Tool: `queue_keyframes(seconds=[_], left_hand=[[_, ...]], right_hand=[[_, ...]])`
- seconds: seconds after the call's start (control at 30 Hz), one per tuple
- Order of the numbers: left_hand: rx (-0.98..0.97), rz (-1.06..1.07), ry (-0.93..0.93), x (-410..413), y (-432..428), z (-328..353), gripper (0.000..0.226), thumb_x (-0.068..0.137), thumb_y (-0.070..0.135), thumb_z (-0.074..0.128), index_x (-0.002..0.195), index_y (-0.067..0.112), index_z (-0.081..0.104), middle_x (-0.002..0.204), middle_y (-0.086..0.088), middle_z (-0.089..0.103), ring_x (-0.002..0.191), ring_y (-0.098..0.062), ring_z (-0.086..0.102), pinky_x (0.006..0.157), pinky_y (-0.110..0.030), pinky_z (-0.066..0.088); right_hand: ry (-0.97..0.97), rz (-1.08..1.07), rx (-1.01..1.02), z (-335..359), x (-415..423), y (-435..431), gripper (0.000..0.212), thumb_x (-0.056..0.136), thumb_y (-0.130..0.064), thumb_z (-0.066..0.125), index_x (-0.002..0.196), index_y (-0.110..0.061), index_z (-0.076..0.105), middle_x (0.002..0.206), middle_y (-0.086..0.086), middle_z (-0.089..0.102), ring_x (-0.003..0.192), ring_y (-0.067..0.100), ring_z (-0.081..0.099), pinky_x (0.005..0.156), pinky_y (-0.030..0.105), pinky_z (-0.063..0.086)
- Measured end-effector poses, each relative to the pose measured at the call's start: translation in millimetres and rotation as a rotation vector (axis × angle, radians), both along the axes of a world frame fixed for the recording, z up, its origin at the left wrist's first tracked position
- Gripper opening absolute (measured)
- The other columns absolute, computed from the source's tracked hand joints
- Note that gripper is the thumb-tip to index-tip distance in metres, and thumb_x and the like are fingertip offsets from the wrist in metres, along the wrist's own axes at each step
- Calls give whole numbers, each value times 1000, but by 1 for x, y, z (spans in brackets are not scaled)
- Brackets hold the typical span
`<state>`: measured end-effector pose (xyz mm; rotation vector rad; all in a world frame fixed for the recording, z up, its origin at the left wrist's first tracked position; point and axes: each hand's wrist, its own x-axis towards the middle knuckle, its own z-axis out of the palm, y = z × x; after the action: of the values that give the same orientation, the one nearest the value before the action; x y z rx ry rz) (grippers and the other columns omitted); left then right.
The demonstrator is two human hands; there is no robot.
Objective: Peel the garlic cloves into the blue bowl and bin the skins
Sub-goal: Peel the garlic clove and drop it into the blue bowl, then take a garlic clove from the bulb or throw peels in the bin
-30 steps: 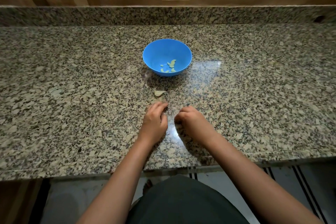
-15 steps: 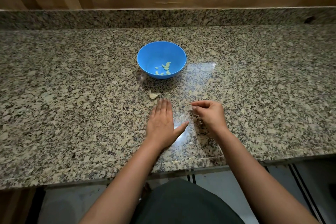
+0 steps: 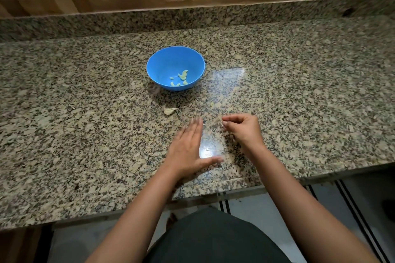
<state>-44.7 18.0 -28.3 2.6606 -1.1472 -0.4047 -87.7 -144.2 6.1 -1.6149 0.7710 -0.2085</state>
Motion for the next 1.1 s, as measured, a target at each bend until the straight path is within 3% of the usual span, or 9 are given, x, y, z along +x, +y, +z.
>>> queue_keyframes(seconds=[0.17,0.4,0.57,0.7,0.77,0.83,0.93,1.1], left_hand=[[89,-14,-32,-2,-3,-3,121,66,89,23,142,11,-28,148,-4,-34,139,-16,-28,116,-32,-13],[2,207,-50,24,-26,-9,94,87,71,19,146,8,-17,154,-8,-21,144,-20,-15,116,-31,-9],[-154,146,-84,27,-26,-14,61,99,47,21,151,18,5,157,1,1,145,-13,1,114,-25,-5],[-364,86,-84,18,-15,-14,37,99,21,44,136,16,47,143,-4,44,135,-22,38,115,-34,24],[-415,93,-130,11,-9,-16,33,91,6,57,123,7,59,126,-11,60,119,-28,54,103,-41,43],[-457,119,-147,4,-5,-15,29,82,-4,64,111,1,66,109,-14,67,103,-29,61,91,-37,51],[-474,165,-184,-4,-3,-9,24,78,-5,66,102,-1,69,98,-13,68,92,-26,62,87,-25,46],[-474,323,-73,-10,-8,0,24,88,6,60,111,5,66,109,-5,64,104,-15,54,93,-14,35]], right_hand=[[8,15,-7,0,-1,1,18,83,0,64,80,-18,68,84,1,70,81,16,66,68,18,54],[22,21,-2,-2,2,1,20,83,0,65,78,-19,67,84,1,70,79,15,65,69,20,53],[27,10,8,-2,2,-2,17,83,-1,65,78,-17,69,84,7,71,79,20,65,75,26,56],[13,24,22,-1,2,0,17,82,2,65,80,-15,69,85,4,70,81,18,66,72,22,55],[10,30,27,-1,2,0,19,83,2,64,79,-16,68,85,2,70,79,14,66,67,18,53],[18,43,19,-2,3,1,19,83,2,64,78,-16,68,86,2,70,77,12,65,65,16,52],[17,63,25,-3,3,2,19,83,2,65,77,-16,69,87,4,70,80,16,66,72,23,55],[50,133,67,-3,3,8,15,82,0,66,80,-13,69,85,6,70,82,21,67,77,28,57]])
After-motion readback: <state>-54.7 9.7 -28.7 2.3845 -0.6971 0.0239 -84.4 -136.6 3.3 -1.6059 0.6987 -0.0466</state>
